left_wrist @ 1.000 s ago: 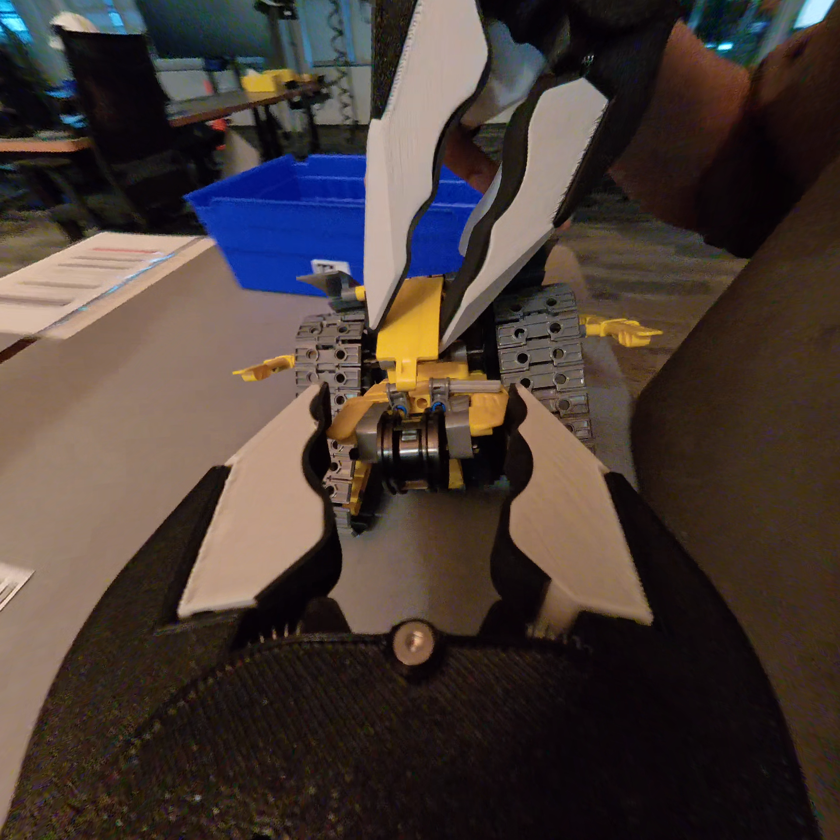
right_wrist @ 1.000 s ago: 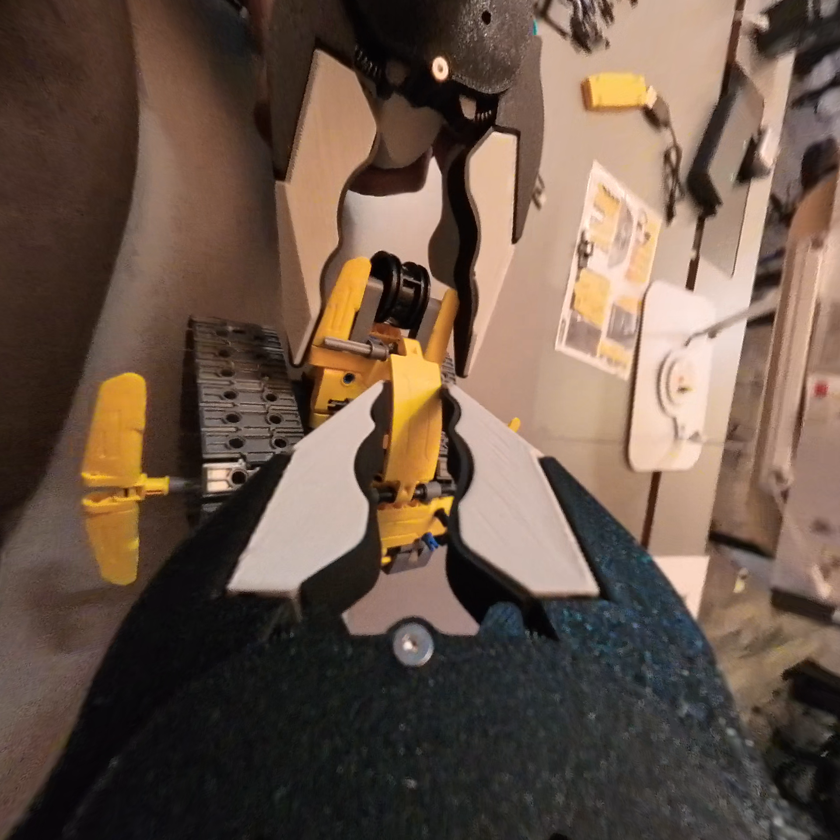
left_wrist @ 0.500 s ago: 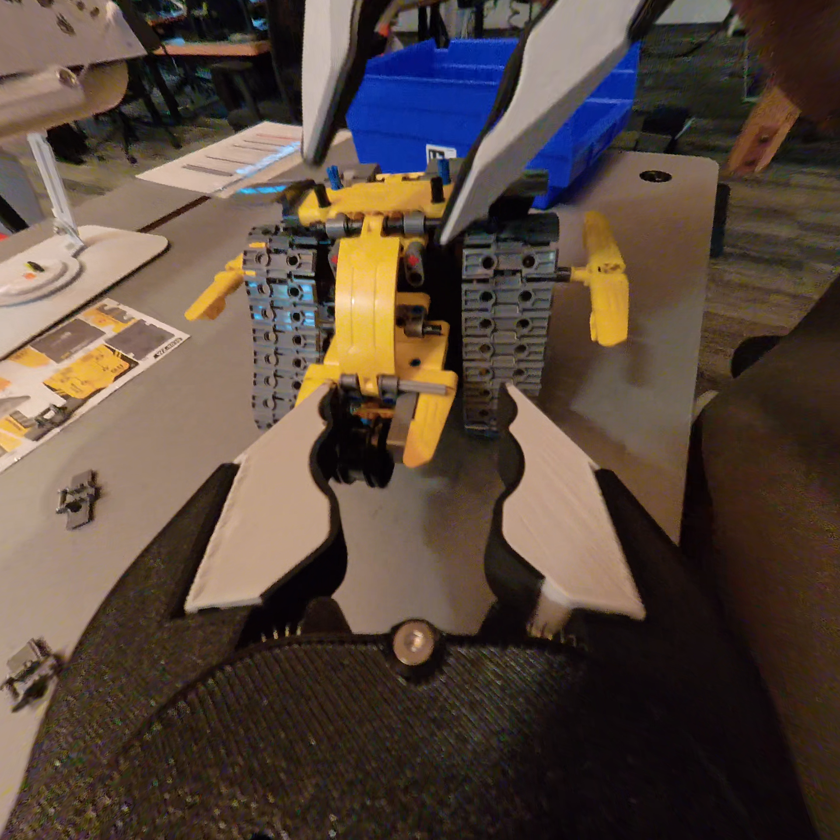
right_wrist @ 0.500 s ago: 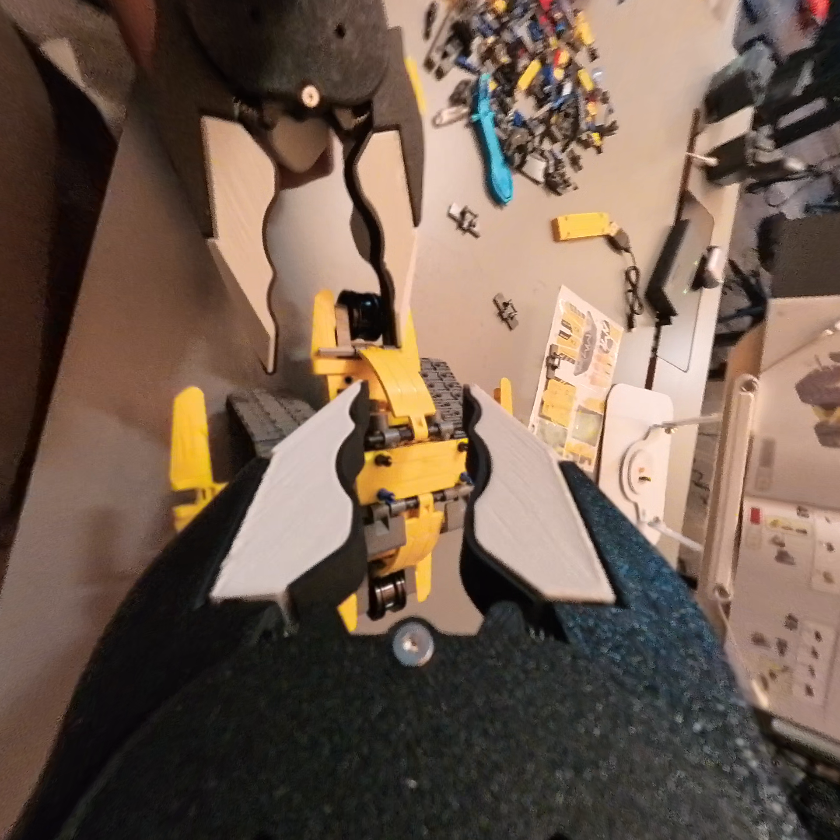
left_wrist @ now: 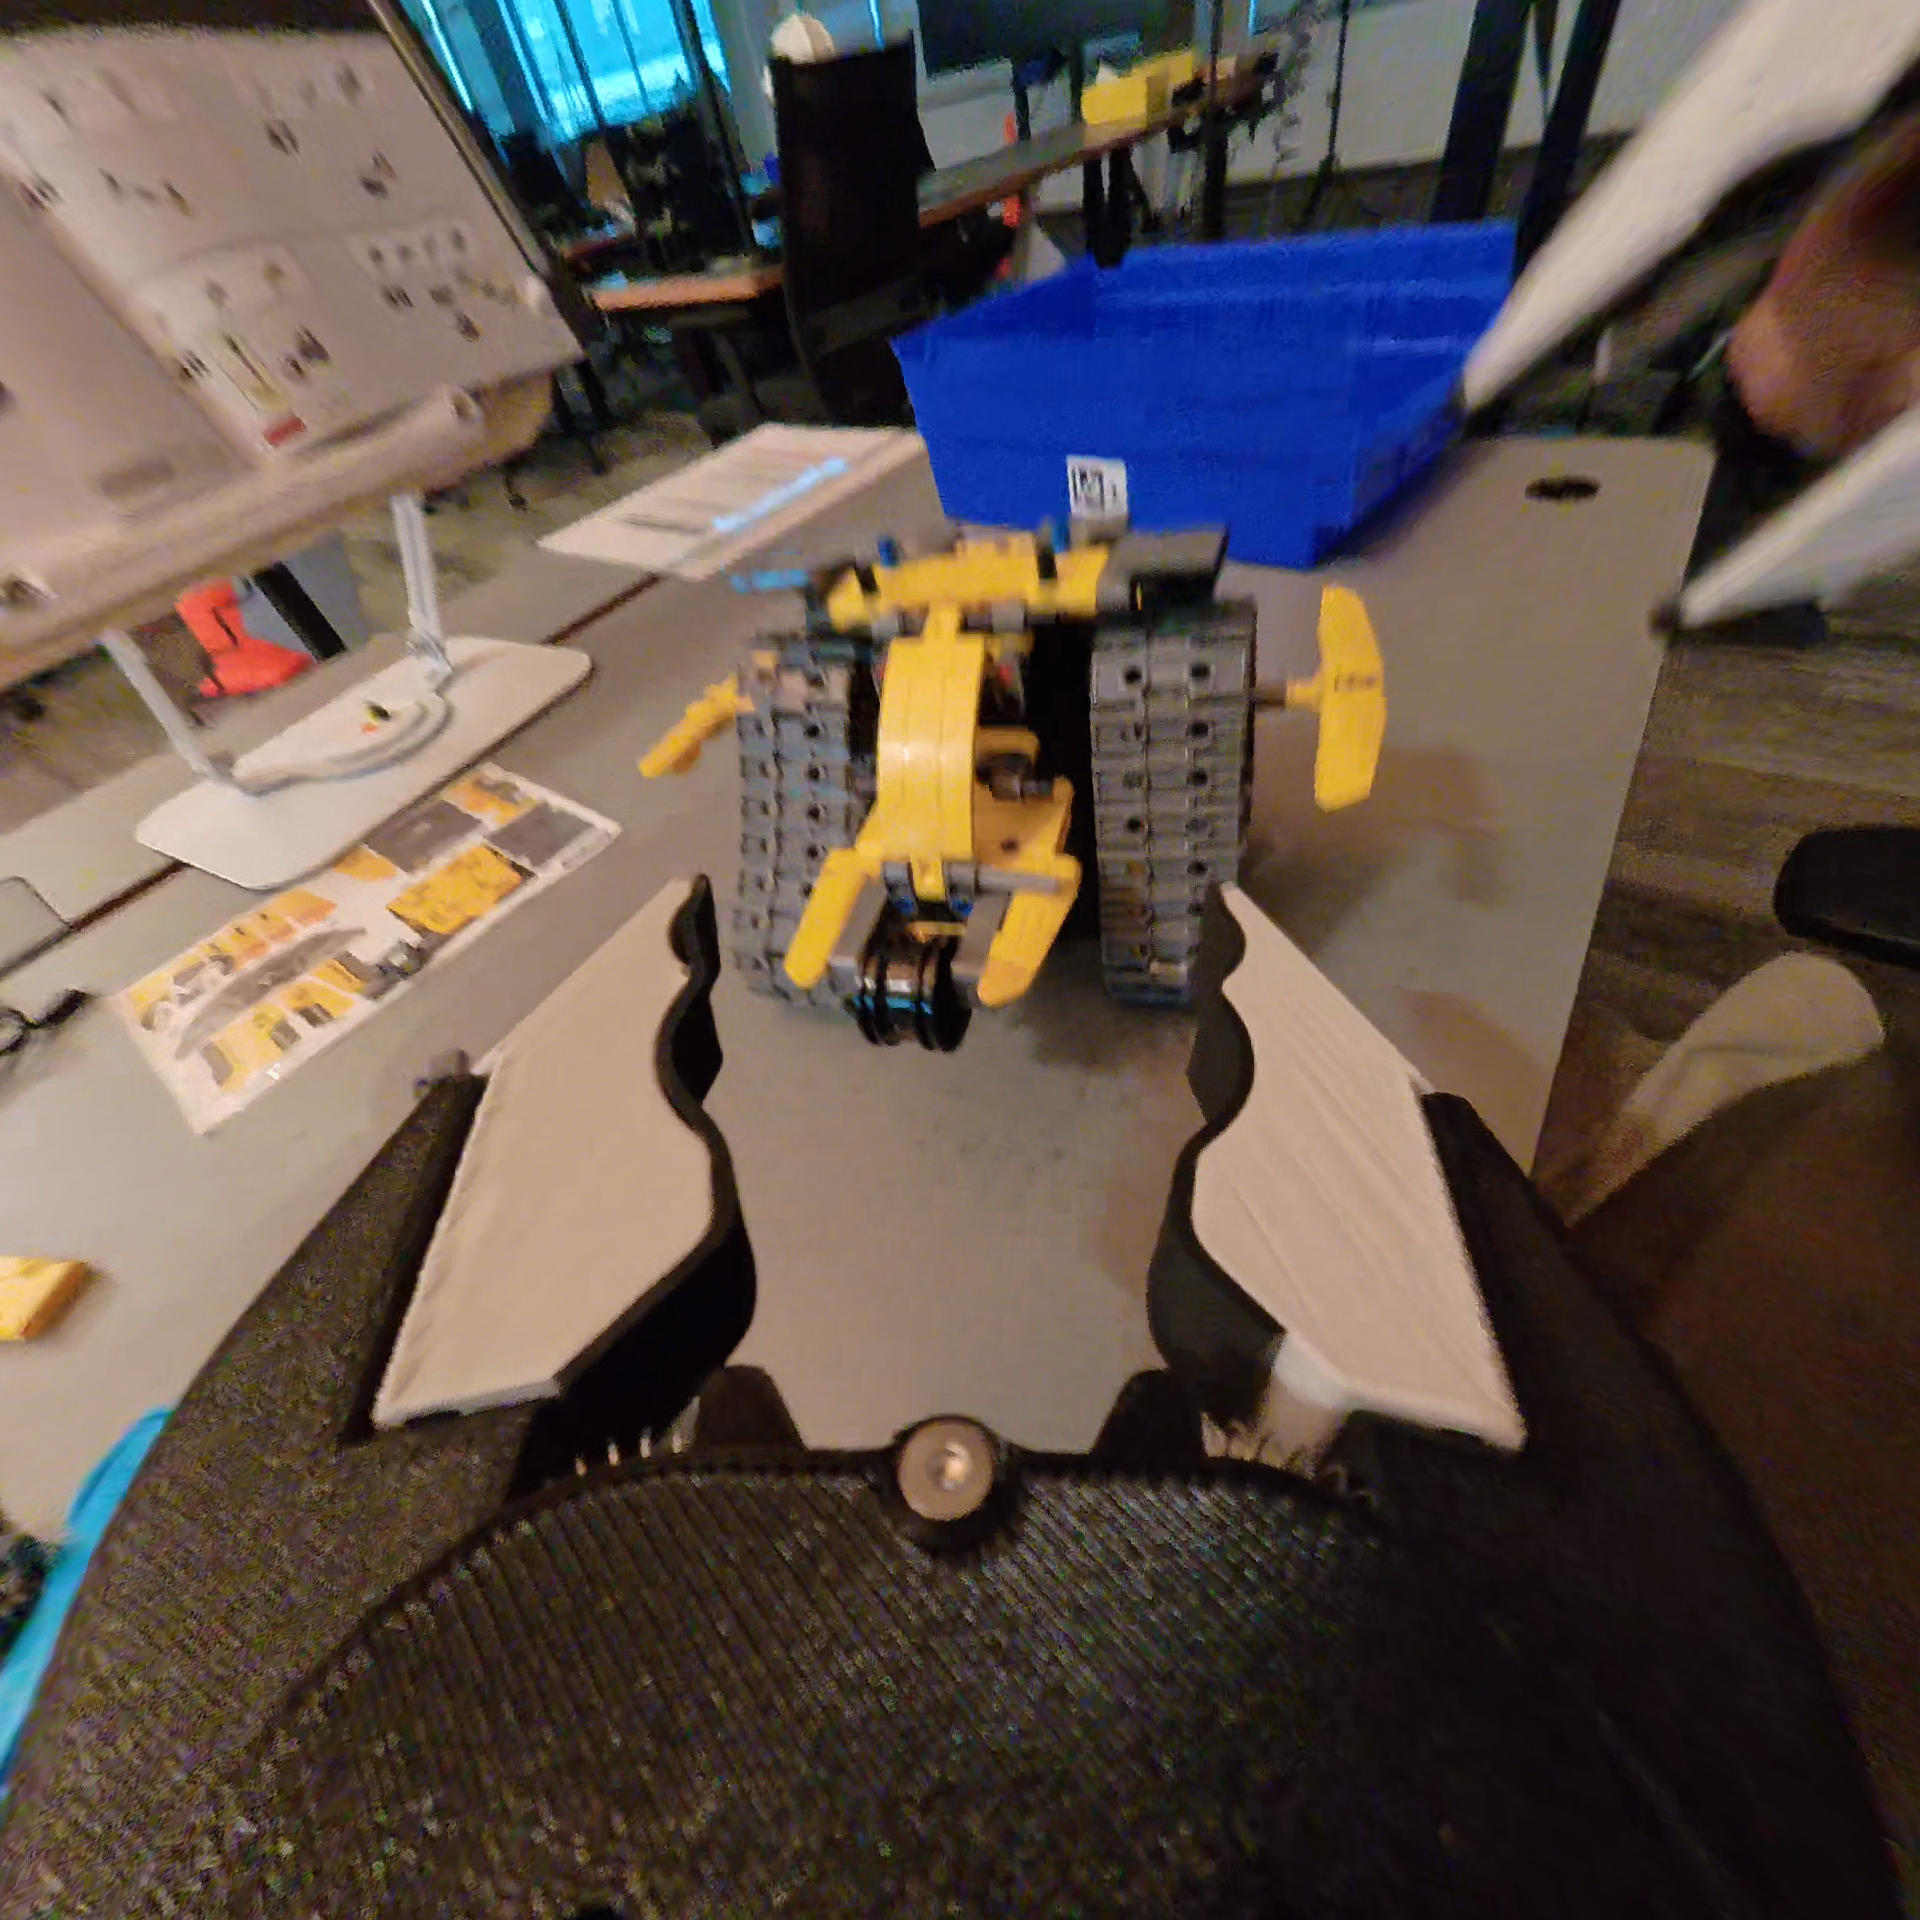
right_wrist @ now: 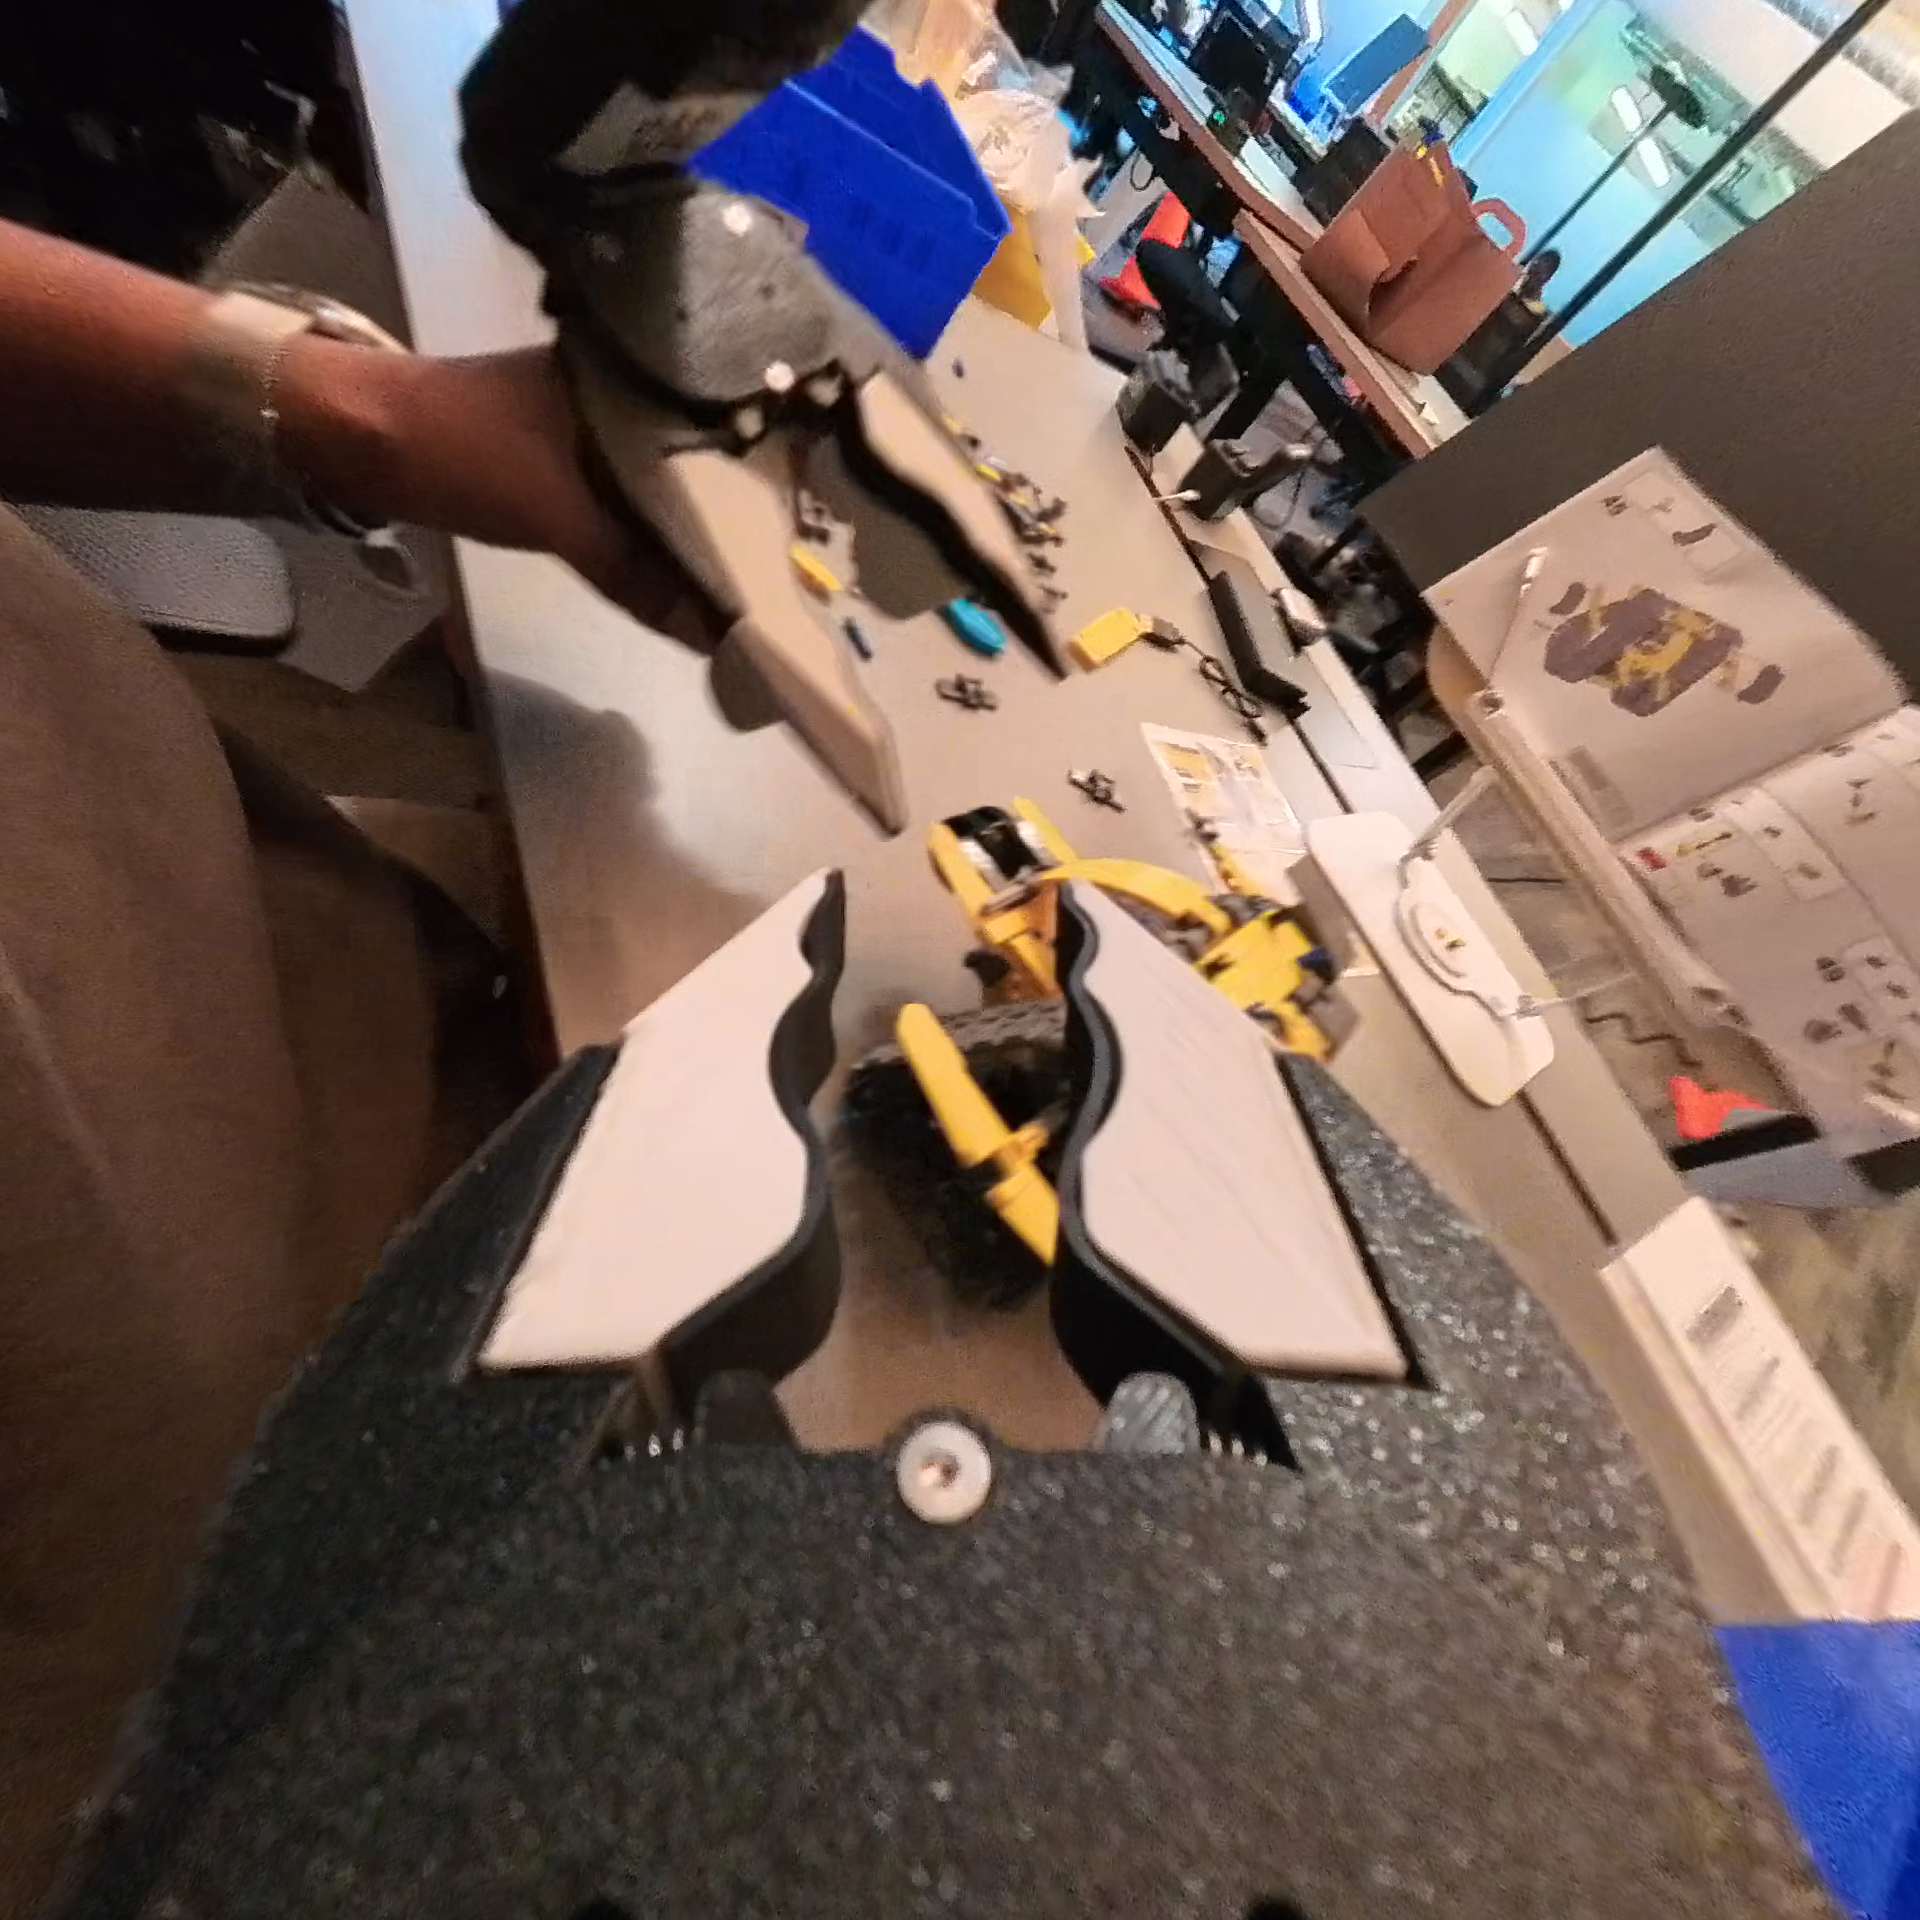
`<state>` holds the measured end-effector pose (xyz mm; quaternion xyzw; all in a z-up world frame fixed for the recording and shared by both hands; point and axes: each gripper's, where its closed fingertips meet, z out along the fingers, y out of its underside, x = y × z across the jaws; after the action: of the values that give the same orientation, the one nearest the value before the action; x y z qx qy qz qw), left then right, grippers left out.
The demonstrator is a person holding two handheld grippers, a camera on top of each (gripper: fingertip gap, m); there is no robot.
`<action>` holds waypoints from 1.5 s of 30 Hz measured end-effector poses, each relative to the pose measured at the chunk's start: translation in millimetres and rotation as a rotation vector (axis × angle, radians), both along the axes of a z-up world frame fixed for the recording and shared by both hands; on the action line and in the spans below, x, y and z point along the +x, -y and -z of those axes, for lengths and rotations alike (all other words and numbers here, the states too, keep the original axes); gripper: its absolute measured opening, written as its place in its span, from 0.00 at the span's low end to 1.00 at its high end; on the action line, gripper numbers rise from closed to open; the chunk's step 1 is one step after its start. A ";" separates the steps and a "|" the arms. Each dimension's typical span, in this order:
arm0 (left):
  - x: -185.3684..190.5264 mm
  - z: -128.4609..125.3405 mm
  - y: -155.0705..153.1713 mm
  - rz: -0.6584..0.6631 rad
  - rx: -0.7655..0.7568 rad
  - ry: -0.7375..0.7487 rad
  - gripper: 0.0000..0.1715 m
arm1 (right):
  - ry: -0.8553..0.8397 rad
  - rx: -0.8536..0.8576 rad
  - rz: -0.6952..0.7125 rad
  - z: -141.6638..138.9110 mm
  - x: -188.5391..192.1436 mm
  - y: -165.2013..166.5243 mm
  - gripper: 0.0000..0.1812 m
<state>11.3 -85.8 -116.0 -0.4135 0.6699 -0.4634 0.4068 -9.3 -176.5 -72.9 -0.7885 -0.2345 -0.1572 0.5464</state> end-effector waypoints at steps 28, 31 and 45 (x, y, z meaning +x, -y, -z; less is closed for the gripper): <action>-66.9 35.8 94.4 0.074 -0.064 -0.189 0.32 | -0.566 0.217 0.318 103.1 1.6 62.6 0.11; -66.6 34.3 109.0 0.044 -0.123 -0.125 0.14 | -0.457 0.254 0.321 101.9 -1.0 70.8 0.00; -66.0 42.9 96.3 -0.264 0.001 0.036 0.00 | -0.381 0.310 0.264 101.8 -14.7 62.1 0.00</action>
<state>-54.7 -182.1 -158.9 -0.4895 0.6024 -0.4128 0.4766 -23.9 -238.6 -174.7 -0.7347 0.0043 -0.1099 0.6694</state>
